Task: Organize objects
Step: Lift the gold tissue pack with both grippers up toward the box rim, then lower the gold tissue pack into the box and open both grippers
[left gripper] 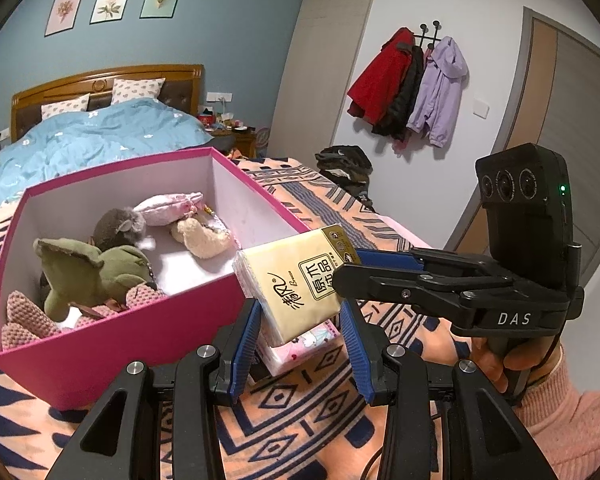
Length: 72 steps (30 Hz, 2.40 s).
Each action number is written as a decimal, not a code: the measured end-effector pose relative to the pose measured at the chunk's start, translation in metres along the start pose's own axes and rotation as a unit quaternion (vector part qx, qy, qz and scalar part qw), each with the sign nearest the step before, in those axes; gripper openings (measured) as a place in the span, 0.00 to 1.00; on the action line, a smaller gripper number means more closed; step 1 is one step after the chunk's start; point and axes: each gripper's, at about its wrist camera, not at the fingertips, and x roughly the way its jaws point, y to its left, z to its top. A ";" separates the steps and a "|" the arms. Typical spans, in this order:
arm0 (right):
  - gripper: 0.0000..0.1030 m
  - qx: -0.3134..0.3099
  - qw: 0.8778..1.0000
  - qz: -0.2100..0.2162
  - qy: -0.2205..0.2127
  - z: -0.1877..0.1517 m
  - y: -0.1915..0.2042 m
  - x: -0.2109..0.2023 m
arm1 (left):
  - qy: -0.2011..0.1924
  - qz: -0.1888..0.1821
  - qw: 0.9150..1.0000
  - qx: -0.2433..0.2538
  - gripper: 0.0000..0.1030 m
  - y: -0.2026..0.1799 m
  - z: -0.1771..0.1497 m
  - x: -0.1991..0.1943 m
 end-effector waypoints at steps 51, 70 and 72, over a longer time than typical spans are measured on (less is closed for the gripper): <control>0.41 -0.016 1.000 -0.003 0.007 0.044 -0.015 0.032 | -0.004 0.029 1.000 -0.012 0.41 0.028 0.039 0.018; 0.41 -0.006 1.000 -0.007 0.023 0.052 -0.027 0.051 | 0.009 0.036 0.999 -0.027 0.40 0.045 0.046 0.035; 0.41 -0.004 1.000 -0.008 0.025 0.052 -0.028 0.053 | 0.011 0.037 0.999 -0.027 0.40 0.046 0.047 0.037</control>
